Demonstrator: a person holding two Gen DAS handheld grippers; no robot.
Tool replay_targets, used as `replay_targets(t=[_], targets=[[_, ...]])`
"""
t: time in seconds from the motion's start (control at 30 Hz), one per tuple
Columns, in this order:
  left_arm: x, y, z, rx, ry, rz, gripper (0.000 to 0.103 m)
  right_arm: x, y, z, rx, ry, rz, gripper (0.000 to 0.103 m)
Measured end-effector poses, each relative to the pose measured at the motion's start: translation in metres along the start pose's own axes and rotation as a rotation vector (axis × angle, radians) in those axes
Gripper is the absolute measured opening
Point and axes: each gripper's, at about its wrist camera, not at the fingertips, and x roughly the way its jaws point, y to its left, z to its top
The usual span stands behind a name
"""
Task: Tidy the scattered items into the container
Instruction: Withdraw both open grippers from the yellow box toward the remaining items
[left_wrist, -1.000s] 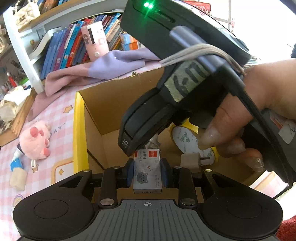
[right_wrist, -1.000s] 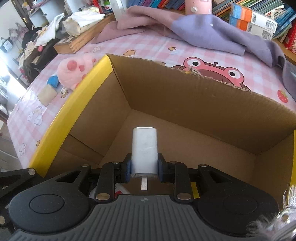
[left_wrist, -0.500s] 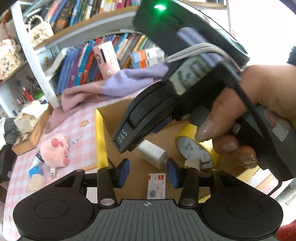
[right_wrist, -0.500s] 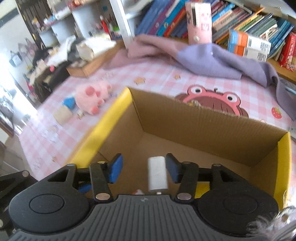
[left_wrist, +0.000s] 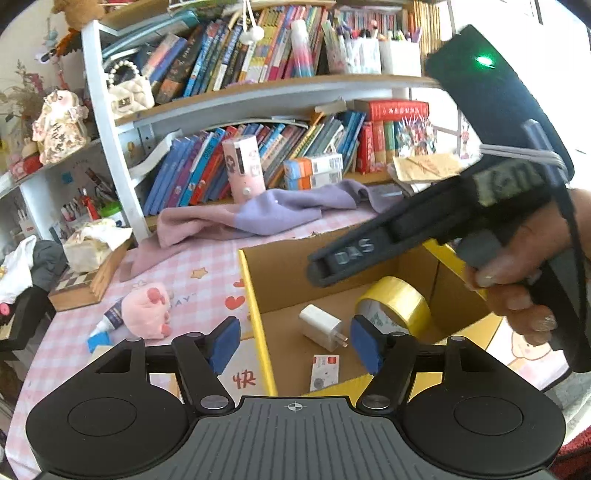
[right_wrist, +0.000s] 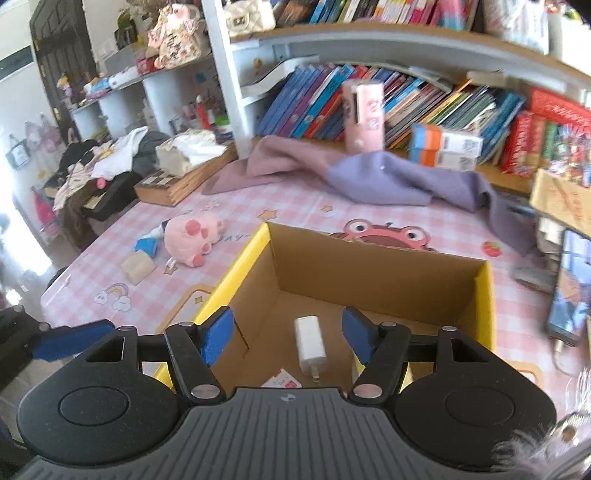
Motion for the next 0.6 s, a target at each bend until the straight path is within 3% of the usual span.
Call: replay_targets(t=[0.37, 0.6], targets=[[-0.038, 0.041, -0.03, -0.079, -0.048, -0.004, 0.073, -0.06, 0.018, -0.04, 0.096, -0.154, -0.147, 0.063], [-0.065, 0.07, -0.054, -0.085, -0.058, -0.005, 0.073, -0.076, 0.043, -0.068, 0.162, -0.159, -0.223, 0.063]])
